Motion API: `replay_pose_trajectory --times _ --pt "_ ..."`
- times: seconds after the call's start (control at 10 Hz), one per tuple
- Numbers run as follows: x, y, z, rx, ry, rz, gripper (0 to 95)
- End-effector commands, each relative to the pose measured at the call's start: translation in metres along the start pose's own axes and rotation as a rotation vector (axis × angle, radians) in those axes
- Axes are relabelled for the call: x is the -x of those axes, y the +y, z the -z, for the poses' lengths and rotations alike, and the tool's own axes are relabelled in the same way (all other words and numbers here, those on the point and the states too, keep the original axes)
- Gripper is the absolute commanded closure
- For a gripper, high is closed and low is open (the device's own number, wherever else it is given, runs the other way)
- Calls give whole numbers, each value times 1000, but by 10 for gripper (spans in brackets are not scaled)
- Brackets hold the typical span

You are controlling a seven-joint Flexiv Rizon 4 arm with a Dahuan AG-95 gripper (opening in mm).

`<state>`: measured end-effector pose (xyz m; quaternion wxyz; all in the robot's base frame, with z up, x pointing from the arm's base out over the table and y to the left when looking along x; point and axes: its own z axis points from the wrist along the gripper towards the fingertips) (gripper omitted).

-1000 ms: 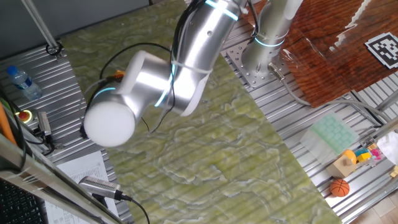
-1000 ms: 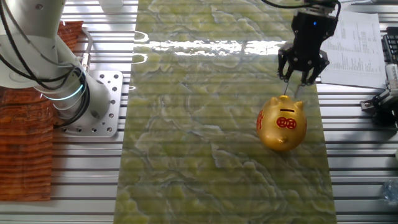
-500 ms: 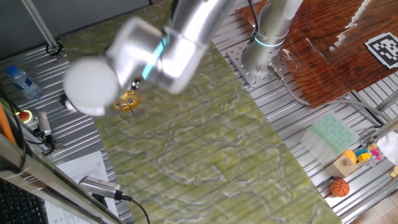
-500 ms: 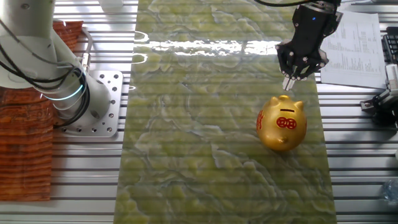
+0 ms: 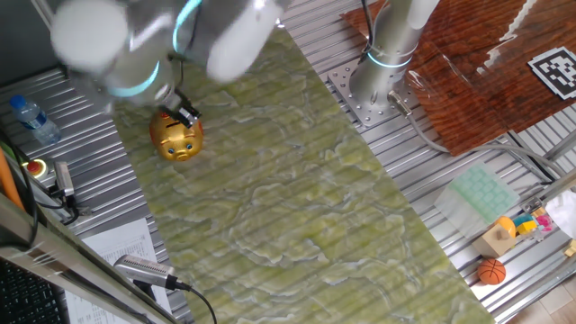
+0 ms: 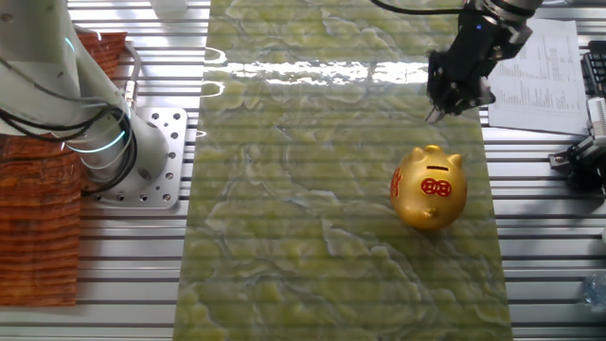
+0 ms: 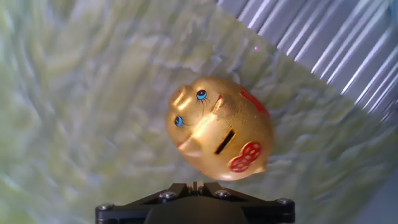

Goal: Drop coins into a piggy bank

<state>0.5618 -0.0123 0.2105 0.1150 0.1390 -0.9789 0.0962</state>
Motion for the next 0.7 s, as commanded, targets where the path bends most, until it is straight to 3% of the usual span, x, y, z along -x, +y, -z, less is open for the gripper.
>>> replay_pose_trajectory --times 0.1,0.2,0.3,0.5,0.7 --pt "-30 37 26 247 -278 -535 950" --pt "-31 37 26 269 -291 -538 950" --pt "-31 37 25 300 -324 -533 950" --pt "-31 39 26 302 -339 -495 950" --pt "-28 41 25 297 -331 -466 950"
